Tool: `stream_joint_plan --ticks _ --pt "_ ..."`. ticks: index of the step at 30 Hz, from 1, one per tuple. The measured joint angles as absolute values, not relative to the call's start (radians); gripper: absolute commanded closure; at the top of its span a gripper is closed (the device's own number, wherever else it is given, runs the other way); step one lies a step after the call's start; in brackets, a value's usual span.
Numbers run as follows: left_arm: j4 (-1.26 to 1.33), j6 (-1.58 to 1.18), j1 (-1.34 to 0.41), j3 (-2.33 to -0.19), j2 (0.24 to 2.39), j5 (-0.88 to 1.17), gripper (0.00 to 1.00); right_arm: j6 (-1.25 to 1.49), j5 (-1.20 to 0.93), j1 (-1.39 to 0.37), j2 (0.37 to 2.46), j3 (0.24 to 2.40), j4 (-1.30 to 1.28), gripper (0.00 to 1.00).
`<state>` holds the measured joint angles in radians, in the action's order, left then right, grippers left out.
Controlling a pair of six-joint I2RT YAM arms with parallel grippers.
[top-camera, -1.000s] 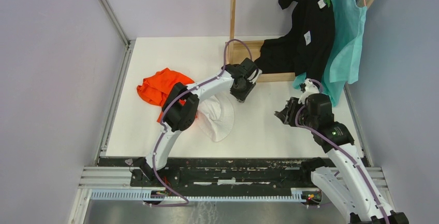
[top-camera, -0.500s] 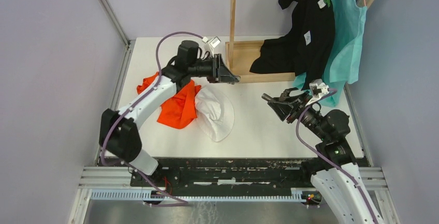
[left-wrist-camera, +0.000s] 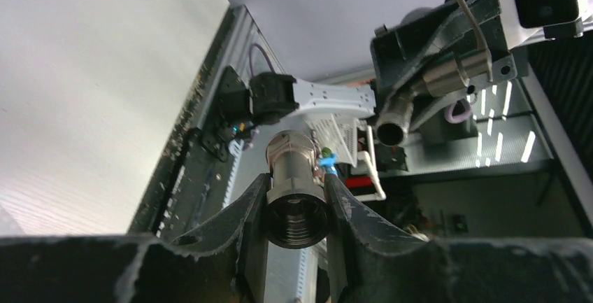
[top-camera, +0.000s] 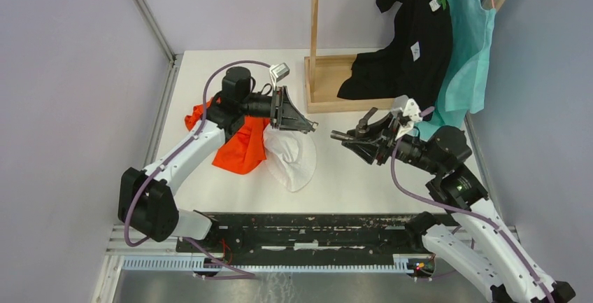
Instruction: Install the water faucets
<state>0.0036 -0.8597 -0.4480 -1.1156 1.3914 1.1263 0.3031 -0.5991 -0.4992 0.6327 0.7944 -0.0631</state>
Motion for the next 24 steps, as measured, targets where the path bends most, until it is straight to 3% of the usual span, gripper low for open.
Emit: stream_joint_plan --ticks 8,17,24 --pt "0.047 -0.945 -0.449 -1.054 1.365 1.237 0.97 -0.005 -0.59 -0.601 0.594 0.75 -0.134 1.0" --pt "0.078 -1.12 -0.449 -0.974 1.327 1.244 0.97 -0.275 -0.512 -0.619 0.442 0.49 0.104 0.99" --pt "-0.099 -1.103 -0.449 -1.002 1.321 1.231 0.97 -0.495 -0.412 -0.675 0.443 0.446 0.185 0.99"
